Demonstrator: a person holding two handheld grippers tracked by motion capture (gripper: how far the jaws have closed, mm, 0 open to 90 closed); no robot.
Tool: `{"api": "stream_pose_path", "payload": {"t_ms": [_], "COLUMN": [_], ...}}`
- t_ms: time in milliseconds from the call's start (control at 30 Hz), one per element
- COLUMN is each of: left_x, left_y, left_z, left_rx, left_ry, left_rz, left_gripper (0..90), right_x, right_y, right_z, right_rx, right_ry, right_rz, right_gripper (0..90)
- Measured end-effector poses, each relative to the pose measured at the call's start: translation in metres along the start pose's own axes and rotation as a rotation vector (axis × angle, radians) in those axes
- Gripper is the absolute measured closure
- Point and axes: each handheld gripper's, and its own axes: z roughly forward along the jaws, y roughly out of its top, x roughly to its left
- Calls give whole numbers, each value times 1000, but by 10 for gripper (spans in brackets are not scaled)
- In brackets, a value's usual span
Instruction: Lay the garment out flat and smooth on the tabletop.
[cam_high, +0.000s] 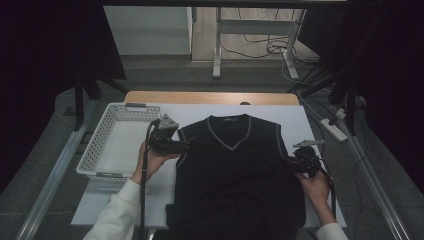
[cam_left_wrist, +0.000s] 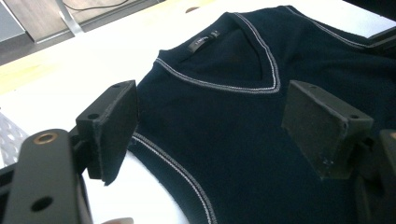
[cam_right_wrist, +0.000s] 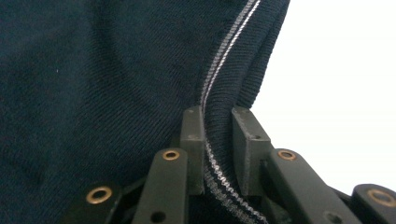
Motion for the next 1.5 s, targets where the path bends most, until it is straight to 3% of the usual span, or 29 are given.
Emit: {"api": "stream_pose_path", "payload": {"t_ms": [133, 533, 833, 1000, 1100, 1267, 1500], "left_x": [1, 1, 1, 1, 1, 2, -1], "left_y": [-1, -1, -1, -1, -2, -4, -5], "left_z": [-1, -2, -1, 1, 3, 9, 14], "left_rx": [0, -3, 0, 9, 13, 35, 54], "left_ry": [1, 1, 0, -6, -11, -18, -30], "left_rz": [-3, -1, -2, 1, 0, -1, 8], "left_gripper": [198, 197, 196, 196, 195, 190, 187], "right_x": [4, 3, 5, 5, 5, 9, 22], "right_y": [-5, -42, -46, -43, -40, -31, -22], "right_z": [-6, -38, -43, -45, -50, -55, -56], "right_rx": [11, 7, 1, -70, -130, -206, -237], "right_ry": [-31, -19, -23, -22, 3, 63, 101], "right_rz": [-18, 17, 28, 50, 53, 14, -73], "right_gripper": [771, 772, 758, 591, 499, 446, 403]}}
